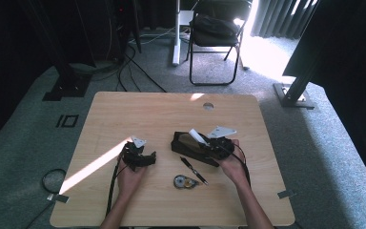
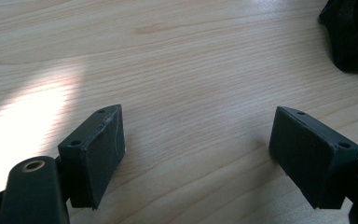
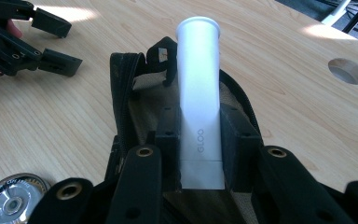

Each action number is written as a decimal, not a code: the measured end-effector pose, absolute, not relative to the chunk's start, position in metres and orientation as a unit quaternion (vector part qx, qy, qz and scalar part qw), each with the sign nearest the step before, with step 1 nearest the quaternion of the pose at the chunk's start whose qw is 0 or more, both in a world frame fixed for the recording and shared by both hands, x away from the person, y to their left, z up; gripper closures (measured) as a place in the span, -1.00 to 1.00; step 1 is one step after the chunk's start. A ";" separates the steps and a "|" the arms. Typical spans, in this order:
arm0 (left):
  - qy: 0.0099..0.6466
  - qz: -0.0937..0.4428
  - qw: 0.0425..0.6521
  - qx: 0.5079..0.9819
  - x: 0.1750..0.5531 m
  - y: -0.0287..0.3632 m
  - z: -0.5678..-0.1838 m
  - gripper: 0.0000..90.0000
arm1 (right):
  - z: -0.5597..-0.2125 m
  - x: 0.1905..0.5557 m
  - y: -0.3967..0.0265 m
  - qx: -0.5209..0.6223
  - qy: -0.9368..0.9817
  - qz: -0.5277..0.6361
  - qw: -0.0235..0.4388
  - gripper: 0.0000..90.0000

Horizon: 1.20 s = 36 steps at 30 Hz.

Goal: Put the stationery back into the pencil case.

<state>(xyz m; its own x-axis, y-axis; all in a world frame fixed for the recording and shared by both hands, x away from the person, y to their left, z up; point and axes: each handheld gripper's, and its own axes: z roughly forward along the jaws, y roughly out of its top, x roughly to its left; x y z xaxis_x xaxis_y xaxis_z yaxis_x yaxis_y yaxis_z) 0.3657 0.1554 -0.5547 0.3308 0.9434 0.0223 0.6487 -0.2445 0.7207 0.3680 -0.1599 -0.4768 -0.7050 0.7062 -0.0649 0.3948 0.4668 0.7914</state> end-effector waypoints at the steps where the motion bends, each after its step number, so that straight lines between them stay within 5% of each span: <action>1: 0.529 0.235 0.314 0.753 0.366 0.155 -0.555 -0.59 | -0.477 0.368 -0.160 0.330 0.834 0.396 0.196 0.59; 36: 0.529 0.235 0.314 0.753 0.366 0.155 -0.555 -0.59 | -0.490 0.376 -0.154 0.336 0.843 0.380 0.177 0.58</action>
<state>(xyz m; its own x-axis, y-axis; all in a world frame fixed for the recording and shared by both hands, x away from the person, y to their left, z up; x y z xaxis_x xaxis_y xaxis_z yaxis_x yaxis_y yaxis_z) 0.3658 0.1554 -0.5547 0.3309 0.9434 0.0220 0.6484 -0.2443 0.7211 0.3759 -0.1542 -0.4901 -0.7112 0.7016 -0.0432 0.4325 0.4852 0.7600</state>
